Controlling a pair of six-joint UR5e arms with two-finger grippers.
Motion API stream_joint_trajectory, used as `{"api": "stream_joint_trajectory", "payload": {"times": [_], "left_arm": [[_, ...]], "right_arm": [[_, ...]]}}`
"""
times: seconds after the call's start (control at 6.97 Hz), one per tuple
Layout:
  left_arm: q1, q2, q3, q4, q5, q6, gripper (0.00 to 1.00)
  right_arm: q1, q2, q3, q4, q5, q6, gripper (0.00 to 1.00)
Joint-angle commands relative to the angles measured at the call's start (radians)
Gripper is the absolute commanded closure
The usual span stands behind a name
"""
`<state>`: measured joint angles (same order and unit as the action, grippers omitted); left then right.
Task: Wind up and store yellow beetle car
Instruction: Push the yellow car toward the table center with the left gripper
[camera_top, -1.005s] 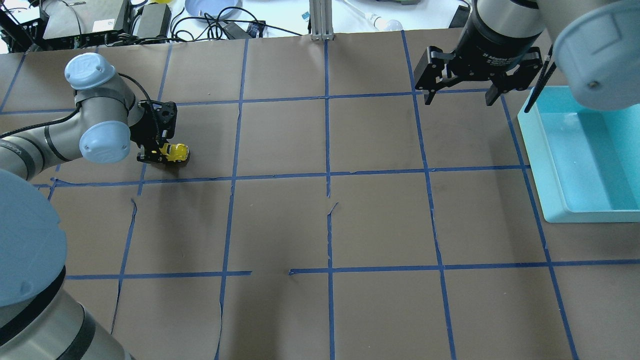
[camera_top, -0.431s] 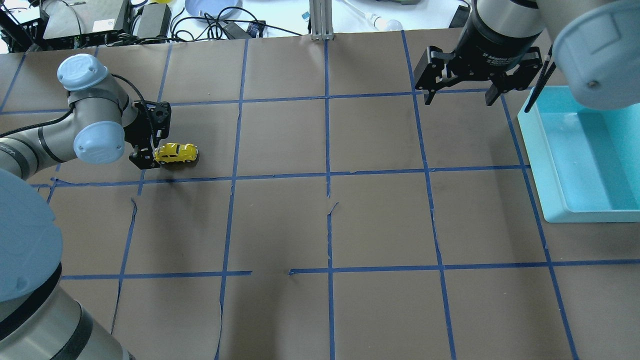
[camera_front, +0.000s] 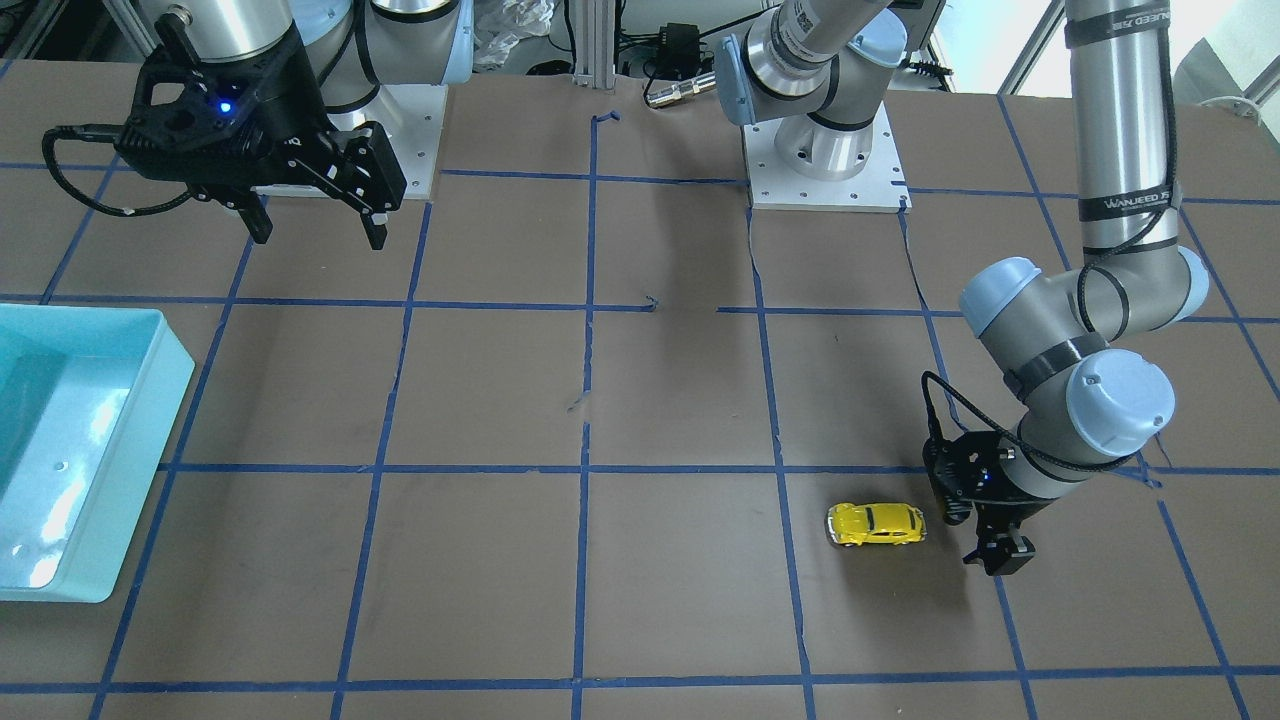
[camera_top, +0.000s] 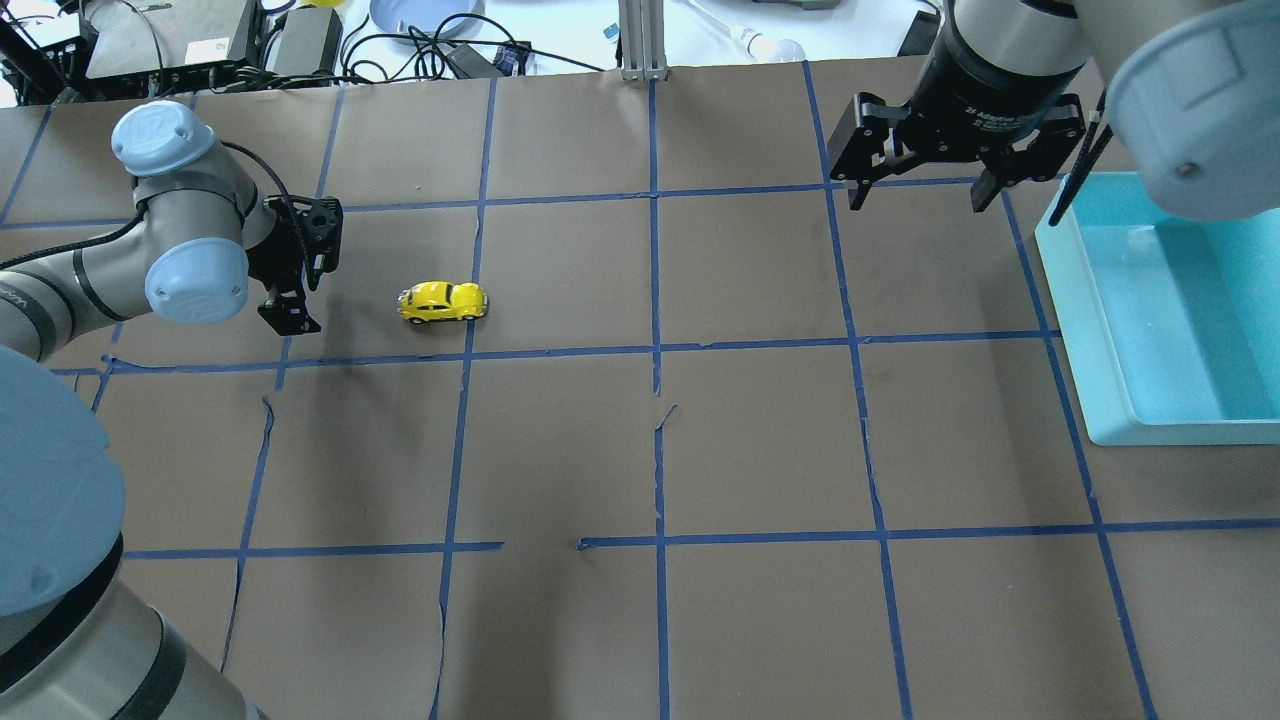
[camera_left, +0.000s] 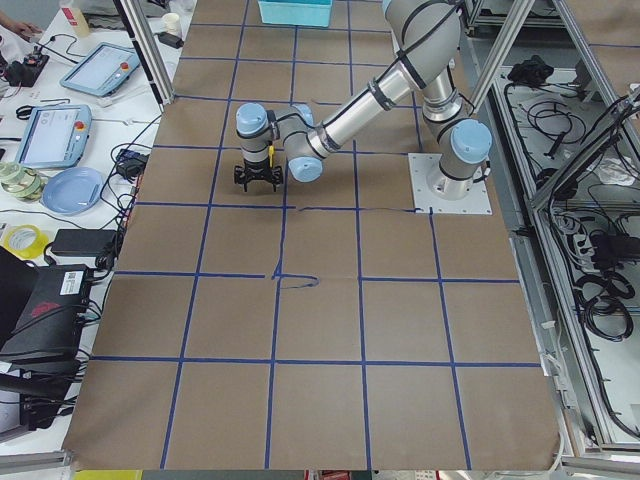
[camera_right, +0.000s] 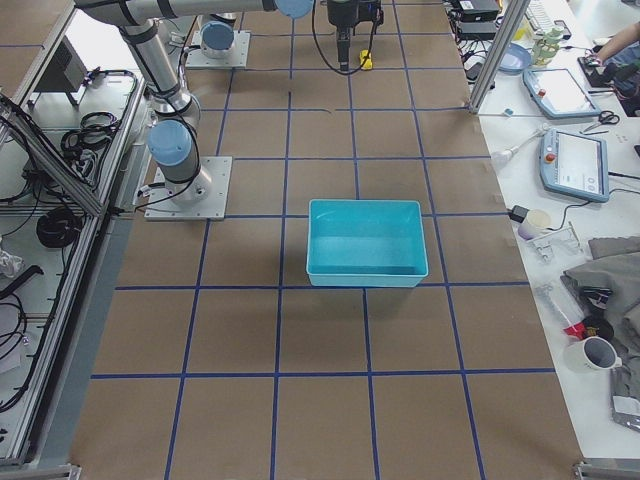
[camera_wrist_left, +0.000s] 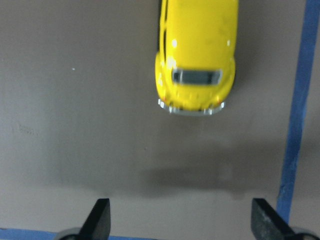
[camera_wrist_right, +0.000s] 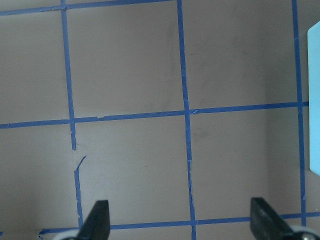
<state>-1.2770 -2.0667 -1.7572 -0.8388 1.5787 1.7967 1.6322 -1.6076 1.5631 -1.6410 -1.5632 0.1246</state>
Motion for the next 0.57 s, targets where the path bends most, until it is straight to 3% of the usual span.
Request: {"api": "stream_joint_trajectory", "payload": {"times": [0.0, 0.43], "left_arm": [[-0.025, 0.020, 0.002, -0.008, -0.029, -0.071, 0.02], [-0.041, 0.037, 0.004, -0.020, -0.029, -0.082, 0.02]], "right_arm": [[0.000, 0.000, 0.000, 0.000, 0.000, 0.000, 0.00], [0.000, 0.000, 0.000, 0.000, 0.000, 0.001, 0.00]]}}
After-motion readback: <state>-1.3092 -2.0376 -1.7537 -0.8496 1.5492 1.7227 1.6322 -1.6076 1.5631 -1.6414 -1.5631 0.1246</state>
